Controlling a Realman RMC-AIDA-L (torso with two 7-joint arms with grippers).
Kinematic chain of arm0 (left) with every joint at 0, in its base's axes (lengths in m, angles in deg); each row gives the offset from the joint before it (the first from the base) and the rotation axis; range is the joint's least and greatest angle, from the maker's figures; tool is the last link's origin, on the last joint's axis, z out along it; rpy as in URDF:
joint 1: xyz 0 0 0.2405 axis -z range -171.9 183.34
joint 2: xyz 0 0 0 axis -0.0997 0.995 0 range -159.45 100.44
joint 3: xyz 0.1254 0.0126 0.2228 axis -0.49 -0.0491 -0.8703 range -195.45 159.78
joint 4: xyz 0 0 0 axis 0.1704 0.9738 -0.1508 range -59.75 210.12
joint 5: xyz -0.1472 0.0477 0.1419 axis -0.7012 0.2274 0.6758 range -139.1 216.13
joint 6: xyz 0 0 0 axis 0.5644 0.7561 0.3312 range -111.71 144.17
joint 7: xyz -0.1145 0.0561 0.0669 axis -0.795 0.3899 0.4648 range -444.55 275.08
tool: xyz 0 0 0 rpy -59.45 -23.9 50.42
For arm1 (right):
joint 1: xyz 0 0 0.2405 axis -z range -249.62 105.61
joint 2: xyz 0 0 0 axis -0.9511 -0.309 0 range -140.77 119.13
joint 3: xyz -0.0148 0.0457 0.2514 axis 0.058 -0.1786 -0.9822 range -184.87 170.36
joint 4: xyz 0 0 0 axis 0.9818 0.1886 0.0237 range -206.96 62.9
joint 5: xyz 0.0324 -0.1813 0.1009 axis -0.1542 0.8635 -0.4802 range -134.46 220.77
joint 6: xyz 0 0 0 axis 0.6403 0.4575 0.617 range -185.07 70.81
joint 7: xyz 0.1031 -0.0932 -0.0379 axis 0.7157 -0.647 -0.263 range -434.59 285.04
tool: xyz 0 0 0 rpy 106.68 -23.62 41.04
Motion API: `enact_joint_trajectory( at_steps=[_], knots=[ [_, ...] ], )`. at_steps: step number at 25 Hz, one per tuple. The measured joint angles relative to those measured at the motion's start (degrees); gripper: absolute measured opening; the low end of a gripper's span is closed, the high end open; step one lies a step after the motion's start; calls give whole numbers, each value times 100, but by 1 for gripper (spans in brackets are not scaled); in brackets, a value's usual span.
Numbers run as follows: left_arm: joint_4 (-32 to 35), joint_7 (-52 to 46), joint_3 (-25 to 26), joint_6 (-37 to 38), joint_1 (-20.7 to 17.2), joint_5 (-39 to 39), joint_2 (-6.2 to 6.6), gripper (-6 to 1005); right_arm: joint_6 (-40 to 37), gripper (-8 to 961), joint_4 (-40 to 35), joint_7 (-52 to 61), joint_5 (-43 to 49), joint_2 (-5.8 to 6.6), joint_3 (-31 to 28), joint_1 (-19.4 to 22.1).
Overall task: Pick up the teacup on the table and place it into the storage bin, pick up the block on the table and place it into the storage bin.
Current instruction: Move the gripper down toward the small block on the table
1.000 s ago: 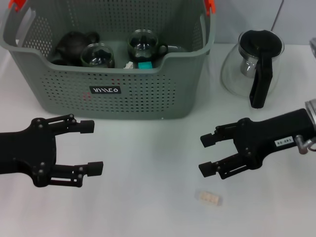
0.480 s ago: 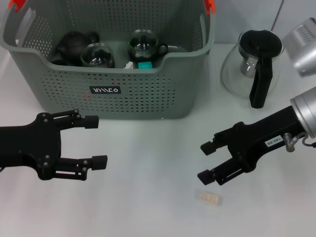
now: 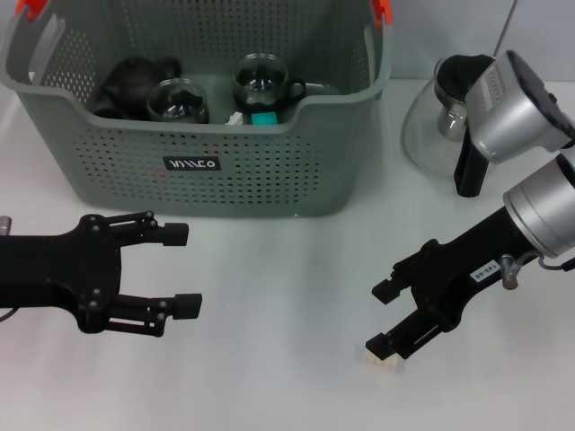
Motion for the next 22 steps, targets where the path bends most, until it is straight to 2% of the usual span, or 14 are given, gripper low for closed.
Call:
enact_joint_trajectory(
  at_steps=[6,22],
  knots=[
    [41,15,23,1,3,-26,-3,908,119,892,0,203,146,-10,343,-56],
    [114,32,30,-98,22,-54,-4,908,731,874,-102,1113,168,-40,1811,-280]
  ],
)
